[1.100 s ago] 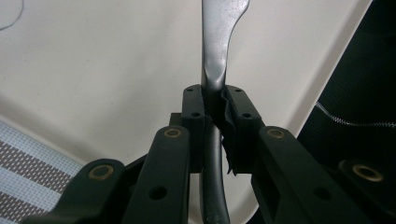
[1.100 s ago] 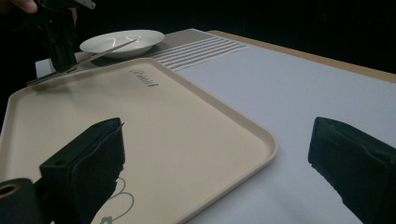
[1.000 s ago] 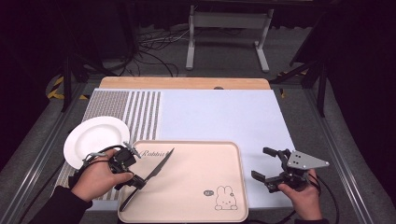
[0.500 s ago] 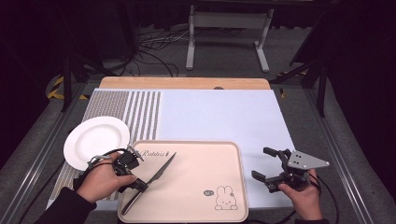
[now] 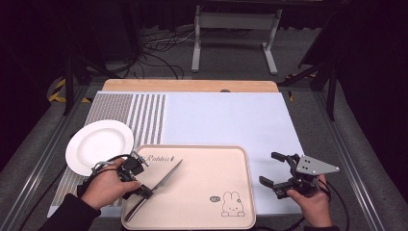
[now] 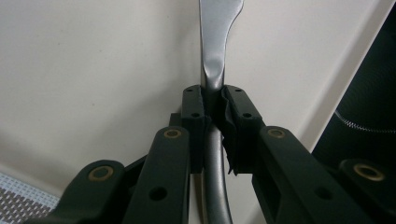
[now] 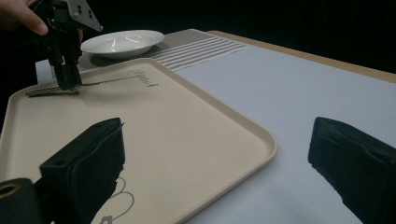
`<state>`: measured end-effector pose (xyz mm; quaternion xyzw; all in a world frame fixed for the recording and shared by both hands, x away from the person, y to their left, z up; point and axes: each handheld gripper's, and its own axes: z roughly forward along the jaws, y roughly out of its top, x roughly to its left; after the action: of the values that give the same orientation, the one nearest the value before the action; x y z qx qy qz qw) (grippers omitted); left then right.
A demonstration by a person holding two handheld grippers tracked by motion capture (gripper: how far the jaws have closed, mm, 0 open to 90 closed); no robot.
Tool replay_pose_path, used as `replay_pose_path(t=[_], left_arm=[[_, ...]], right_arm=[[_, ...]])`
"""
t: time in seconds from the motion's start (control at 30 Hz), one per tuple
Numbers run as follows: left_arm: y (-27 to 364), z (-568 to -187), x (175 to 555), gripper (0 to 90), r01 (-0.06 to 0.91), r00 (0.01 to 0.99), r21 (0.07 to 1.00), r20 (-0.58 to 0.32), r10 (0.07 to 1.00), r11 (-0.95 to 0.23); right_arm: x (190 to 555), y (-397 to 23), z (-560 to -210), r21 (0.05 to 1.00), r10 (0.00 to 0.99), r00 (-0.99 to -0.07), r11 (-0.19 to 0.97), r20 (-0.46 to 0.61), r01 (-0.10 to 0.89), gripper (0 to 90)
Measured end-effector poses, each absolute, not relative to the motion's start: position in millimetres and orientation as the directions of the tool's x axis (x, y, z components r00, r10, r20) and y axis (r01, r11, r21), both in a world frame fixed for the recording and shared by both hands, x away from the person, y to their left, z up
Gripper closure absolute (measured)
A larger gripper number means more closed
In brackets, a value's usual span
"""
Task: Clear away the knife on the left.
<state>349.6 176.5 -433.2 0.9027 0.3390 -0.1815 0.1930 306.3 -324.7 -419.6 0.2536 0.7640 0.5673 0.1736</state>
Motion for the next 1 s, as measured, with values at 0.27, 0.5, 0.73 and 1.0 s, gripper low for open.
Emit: replay_pose_path(t=[0.27, 0.5, 0.73, 1.0], left_arm=[[175.4, -437.2, 350.5, 79.6, 0.673, 0.711, 0.225, -0.457, 0.534, -0.704], [175.3, -440.1, 351.3, 79.3, 0.674, 0.709, 0.224, -0.463, 0.532, -0.704], [177.2, -437.1, 351.3, 57.4, 0.643, 0.742, 0.265, -0.448, 0.499, -0.718], [167.8, -432.6, 344.6, 28.9, 0.560, 0.825, 0.363, -0.333, 0.458, -0.745]], right_arm=[[306.2, -324.8, -419.6, 0.954, 0.584, -0.811, 0.229, 0.022, 0.191, 4.6], [306.0, -324.8, -419.4, 0.955, 0.583, -0.812, 0.229, 0.021, 0.189, 4.6], [306.2, -324.5, -420.0, 0.953, 0.581, -0.813, 0.233, 0.022, 0.193, 4.5], [306.2, -323.7, -420.0, 0.953, 0.582, -0.813, 0.234, 0.019, 0.190, 4.6]])
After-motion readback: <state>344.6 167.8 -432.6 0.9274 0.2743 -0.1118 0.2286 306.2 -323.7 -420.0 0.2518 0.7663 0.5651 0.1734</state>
